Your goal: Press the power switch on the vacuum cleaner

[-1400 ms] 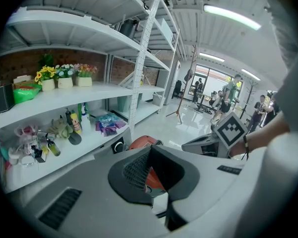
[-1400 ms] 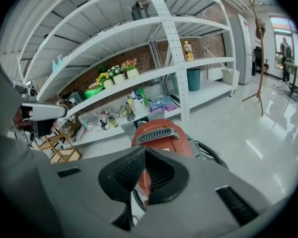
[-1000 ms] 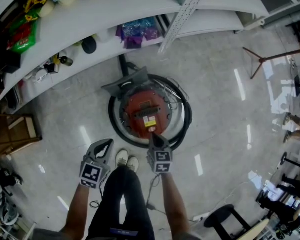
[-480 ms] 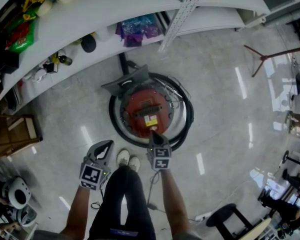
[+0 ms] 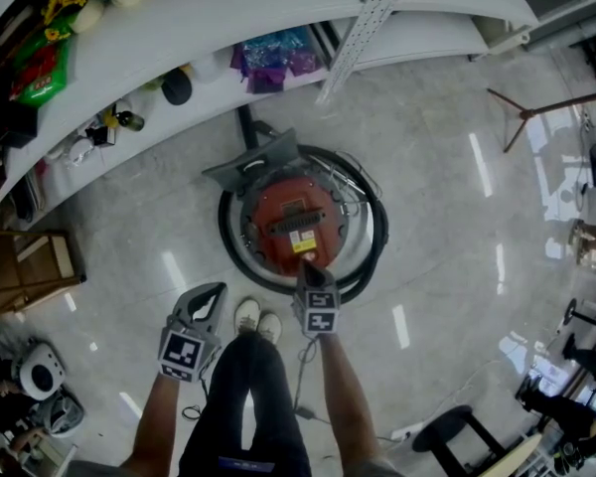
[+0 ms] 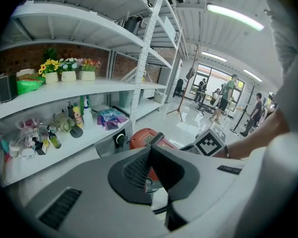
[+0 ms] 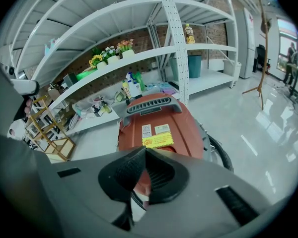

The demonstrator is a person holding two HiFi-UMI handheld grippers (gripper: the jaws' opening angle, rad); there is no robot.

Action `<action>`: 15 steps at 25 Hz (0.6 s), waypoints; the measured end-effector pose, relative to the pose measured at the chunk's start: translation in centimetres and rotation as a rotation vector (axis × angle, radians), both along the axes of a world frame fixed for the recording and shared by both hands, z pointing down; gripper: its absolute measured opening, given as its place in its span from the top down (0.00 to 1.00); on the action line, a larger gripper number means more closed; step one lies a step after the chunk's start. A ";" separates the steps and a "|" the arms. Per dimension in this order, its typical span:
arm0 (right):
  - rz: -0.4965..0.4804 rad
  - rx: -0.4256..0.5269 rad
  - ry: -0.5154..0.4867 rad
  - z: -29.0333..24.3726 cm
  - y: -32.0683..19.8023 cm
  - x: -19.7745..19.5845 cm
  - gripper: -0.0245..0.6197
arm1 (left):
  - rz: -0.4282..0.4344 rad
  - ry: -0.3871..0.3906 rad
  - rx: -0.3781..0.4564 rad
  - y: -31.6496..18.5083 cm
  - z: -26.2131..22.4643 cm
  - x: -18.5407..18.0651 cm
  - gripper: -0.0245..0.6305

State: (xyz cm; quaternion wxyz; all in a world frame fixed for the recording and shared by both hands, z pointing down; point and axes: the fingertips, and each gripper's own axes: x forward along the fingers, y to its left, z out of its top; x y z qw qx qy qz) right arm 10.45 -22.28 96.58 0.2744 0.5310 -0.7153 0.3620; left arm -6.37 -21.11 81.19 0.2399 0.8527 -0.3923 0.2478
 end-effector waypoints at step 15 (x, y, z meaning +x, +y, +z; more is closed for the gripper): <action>-0.009 -0.013 0.003 1.2 0.3 0.1 0.94 | -0.029 -0.001 -0.029 0.5 0.6 0.1 0.95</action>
